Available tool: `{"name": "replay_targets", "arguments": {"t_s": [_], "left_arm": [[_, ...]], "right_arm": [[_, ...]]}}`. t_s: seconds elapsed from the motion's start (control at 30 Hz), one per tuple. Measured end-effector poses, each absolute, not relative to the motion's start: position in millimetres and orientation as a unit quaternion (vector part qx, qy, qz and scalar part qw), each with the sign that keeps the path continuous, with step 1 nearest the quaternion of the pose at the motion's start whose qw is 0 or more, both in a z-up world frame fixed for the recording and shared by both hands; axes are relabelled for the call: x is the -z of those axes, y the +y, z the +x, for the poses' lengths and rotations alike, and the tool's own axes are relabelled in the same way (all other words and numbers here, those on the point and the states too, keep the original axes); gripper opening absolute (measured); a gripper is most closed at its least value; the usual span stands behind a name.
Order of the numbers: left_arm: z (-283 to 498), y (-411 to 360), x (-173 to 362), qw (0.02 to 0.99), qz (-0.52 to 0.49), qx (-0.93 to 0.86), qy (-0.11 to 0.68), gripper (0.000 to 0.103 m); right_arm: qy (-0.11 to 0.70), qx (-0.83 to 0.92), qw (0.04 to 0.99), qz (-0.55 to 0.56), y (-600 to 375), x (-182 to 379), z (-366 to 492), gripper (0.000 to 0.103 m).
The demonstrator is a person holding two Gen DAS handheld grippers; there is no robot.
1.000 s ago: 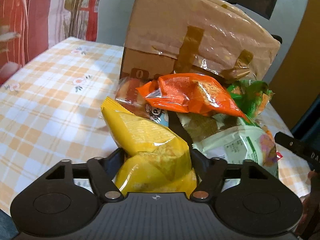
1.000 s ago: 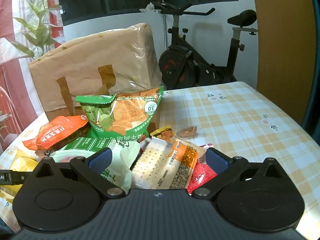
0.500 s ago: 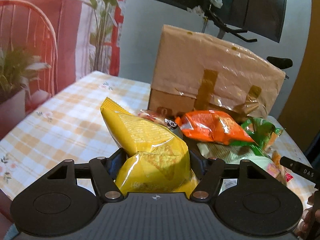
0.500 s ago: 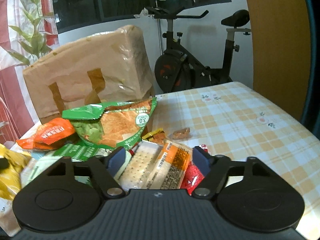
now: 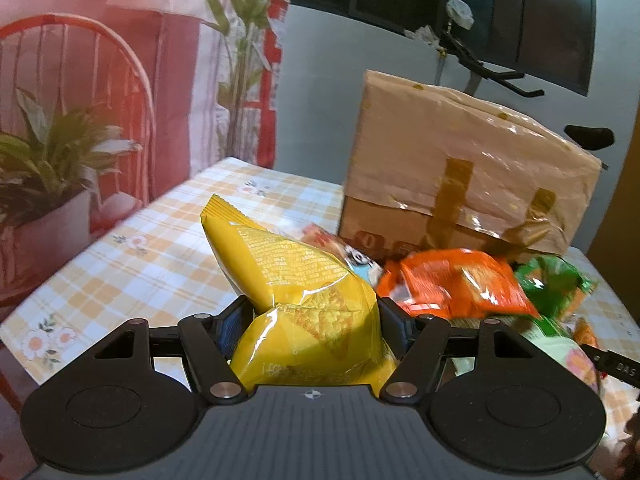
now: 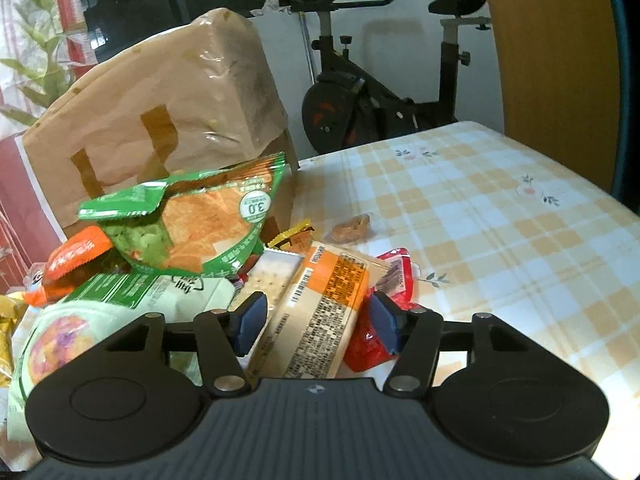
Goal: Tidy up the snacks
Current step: 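Lift the yellow chip bag with the left tool while the right tool grasps the orange-labelled cracker pack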
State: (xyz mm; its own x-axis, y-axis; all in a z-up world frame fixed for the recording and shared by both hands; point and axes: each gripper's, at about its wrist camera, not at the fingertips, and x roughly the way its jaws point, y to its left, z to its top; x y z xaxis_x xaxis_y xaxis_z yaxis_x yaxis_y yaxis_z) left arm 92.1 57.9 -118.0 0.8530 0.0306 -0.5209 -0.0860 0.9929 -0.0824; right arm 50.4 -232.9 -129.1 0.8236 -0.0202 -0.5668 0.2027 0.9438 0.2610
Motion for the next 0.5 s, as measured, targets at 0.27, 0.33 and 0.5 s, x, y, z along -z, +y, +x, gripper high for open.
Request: {"name": "replay_targets", "arguments": {"t_s": [0.27,0.33,0.5], "left_arm": [[89.8,58.7,115.9,0.964,-0.047,-0.040,0.259,0.071],[89.5,57.8,116.0,0.964,-0.045,-0.040,0.259,0.071],[87.4,57.4,115.3,0.965,-0.045,-0.040,0.256,0.071]], "right_arm": [[0.293,0.053,0.943,0.146,-228.8,129.7,50.8,0.051],[0.293,0.054,0.943,0.150,-229.8,130.6,51.2,0.051],[0.293,0.053,0.943,0.151,-230.7,130.7,51.3,0.050]]}}
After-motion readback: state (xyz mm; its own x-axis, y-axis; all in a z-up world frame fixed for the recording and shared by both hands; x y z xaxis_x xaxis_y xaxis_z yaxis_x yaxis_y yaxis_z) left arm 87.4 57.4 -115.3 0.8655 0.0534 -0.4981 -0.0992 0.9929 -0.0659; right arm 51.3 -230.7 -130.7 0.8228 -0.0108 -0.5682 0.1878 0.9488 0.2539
